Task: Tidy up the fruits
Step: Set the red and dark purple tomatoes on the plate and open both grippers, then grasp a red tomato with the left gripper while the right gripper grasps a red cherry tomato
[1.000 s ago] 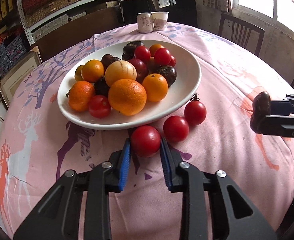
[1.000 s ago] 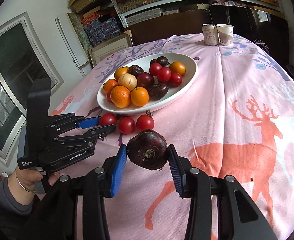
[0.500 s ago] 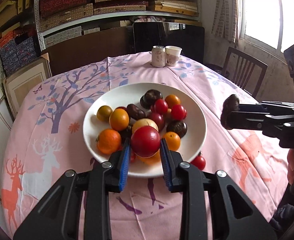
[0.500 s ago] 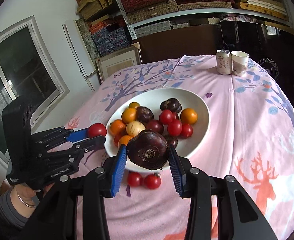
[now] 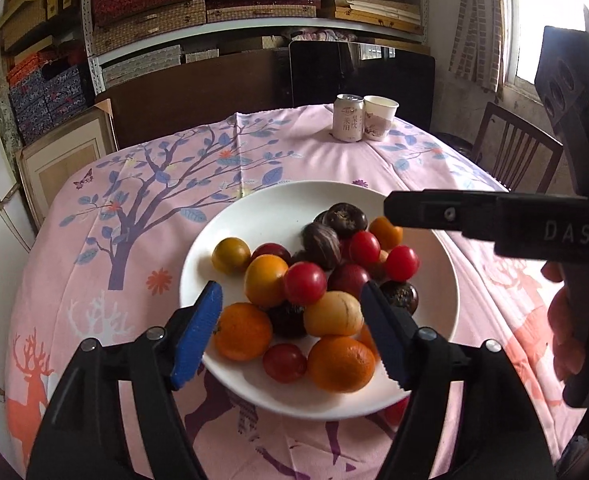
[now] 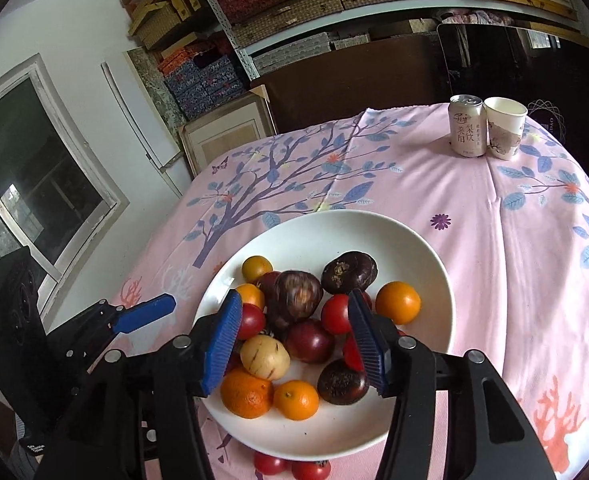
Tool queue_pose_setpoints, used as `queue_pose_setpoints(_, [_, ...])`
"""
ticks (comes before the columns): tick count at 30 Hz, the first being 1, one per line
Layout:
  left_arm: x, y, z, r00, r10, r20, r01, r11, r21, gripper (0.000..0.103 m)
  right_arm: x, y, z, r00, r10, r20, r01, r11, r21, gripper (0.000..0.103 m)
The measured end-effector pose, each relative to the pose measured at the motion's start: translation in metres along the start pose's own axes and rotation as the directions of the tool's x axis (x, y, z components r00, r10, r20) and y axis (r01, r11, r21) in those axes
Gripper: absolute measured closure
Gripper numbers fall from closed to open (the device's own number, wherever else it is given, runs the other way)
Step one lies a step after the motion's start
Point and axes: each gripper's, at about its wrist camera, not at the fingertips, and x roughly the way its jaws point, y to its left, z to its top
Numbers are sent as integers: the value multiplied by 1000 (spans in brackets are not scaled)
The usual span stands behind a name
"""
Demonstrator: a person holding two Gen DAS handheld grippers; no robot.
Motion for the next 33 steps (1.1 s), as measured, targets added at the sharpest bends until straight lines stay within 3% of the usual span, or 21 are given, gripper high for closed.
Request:
queue_pose_setpoints(5, [-21,-29,-45,999,-28,-19,30,993,115,33,-31,-5,-38,1000,-14,-8,14,1000,-18,48])
queue_pose_setpoints(11, [-17,-67,-80,994,-77,-77,88,982,165,35,-55,-24,-85,1000,-20,-18,21,999,44,48])
queue_pose_setpoints(15, [2,-83,-84,989,-69,-133,92,981,169,54,-64,-29,-99,999,-25,-22,27,998,57,48])
queue_pose_setpoints(17, [11,-86,-82,987,-52,-149,77,983,165,58,-69,-30,-103,999,-35,-21,36,998,51,48])
queue_pose_setpoints(19, [22,-86,-81,985,-46,-167,71,986,152,63,-73,-32,-106,999,-34,-20,35,998,53,48])
queue_pose_setpoints(21, [29,-85,-80,983,-49,-178,74,988,133,75,-74,-34,-107,999,-37,-22,38,998,53,47])
queue_pose_setpoints(26, [11,-79,-85,989,-41,-145,62,988,141,75,-56,-29,-115,995,-30,-90,32,999,22,47])
queue_pose_setpoints(33, [-26,-36,-99,991,-49,-122,55,997,47,75,-10,4,-124,981,-50,-188,35,996,-86,48])
